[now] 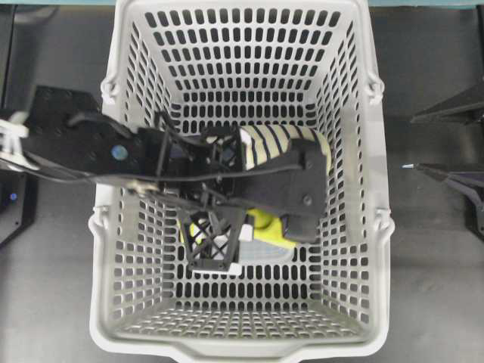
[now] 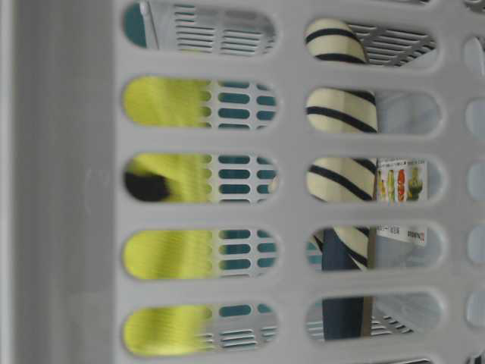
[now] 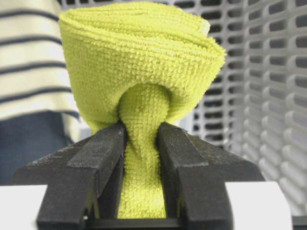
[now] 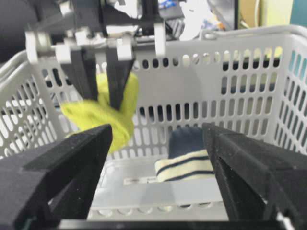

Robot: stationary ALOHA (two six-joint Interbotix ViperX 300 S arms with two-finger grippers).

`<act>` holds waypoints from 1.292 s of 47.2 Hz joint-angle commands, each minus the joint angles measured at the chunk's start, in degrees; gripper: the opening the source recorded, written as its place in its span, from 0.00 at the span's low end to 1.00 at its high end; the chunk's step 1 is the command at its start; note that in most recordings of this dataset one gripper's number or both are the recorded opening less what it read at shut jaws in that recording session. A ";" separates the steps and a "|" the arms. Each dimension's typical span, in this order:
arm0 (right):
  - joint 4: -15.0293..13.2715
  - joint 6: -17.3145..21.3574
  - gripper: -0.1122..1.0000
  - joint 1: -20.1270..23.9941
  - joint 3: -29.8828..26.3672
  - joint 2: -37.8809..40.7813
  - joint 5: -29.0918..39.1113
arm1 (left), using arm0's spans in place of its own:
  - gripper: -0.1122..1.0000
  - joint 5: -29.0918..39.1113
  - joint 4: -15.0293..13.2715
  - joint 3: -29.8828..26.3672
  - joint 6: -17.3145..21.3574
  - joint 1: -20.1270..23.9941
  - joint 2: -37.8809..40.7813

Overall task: Pick up the yellow cloth from the shopping basket with the left arm.
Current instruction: 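Lift the yellow cloth upward out of the basket with the left gripper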

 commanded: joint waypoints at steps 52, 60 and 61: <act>0.09 0.35 0.76 -0.09 -0.70 -2.99 1.49 | 0.28 9.40 0.26 -16.52 0.00 0.00 0.97; 0.09 0.35 0.76 -0.18 -0.70 -3.52 1.58 | 0.28 9.40 0.26 -15.82 0.62 0.26 -0.44; 0.09 0.35 0.76 -0.18 -0.70 -3.60 1.58 | 0.28 9.40 0.26 -15.64 0.97 0.44 -0.70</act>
